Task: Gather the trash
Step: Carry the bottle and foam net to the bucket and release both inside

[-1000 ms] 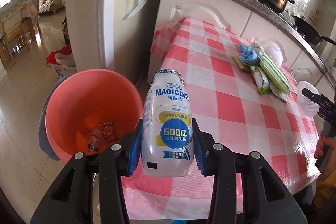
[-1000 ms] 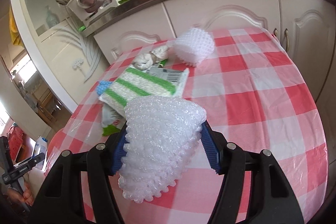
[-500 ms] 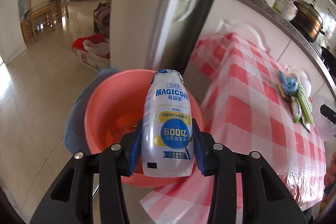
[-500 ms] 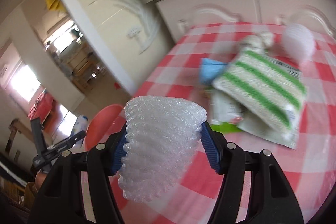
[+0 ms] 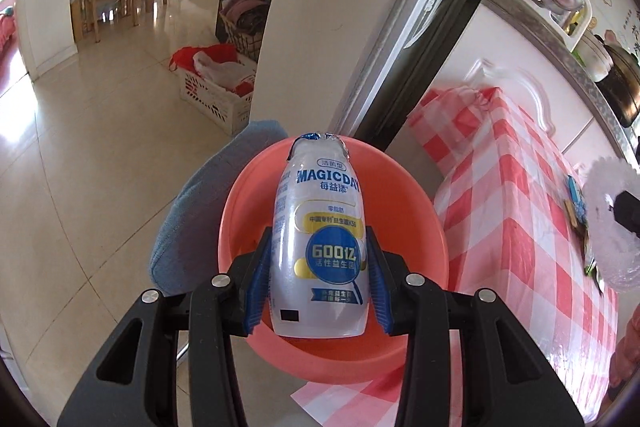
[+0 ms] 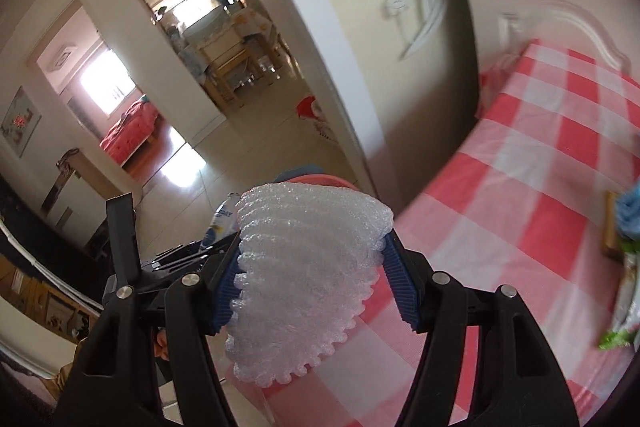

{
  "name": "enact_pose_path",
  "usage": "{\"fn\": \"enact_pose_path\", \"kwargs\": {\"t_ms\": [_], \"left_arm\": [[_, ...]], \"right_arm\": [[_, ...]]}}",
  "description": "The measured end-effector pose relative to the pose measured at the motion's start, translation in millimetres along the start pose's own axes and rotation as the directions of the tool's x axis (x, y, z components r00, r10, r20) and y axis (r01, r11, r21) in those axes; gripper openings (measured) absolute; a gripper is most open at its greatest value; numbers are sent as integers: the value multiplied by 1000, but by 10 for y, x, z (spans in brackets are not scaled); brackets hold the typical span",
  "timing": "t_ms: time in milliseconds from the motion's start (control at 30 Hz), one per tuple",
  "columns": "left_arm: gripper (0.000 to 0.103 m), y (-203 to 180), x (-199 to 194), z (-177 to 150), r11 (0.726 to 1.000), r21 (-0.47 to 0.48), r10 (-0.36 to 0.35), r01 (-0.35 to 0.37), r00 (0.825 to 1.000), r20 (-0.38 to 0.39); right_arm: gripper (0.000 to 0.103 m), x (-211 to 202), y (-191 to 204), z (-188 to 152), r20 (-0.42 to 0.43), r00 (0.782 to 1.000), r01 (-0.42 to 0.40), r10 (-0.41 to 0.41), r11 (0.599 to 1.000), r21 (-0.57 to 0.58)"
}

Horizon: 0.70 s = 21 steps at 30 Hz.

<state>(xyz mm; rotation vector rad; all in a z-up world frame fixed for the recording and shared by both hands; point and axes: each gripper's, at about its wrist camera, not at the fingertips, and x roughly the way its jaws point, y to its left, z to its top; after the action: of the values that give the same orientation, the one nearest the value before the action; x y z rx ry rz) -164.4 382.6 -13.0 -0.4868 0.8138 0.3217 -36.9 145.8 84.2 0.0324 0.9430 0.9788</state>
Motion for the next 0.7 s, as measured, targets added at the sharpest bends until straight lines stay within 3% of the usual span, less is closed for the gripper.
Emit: {"fn": "enact_pose_path", "kwargs": {"t_ms": [533,633,700], "left_arm": [[44,28,317,-104,1000,-13,-2,1,998,-64],[44,22,382,-146,1000,-16,-4,3,997,-76],[46,24,425,-169,1000,-18,-5,4,996,-86]], "right_arm": [[65,764,201,157,-139,990,-25,18,998,-53],[69,832,237,163,-151,988,-21,11,998,-63],[78,878,257,165,-154,988,-4,-7,997,-71]]}}
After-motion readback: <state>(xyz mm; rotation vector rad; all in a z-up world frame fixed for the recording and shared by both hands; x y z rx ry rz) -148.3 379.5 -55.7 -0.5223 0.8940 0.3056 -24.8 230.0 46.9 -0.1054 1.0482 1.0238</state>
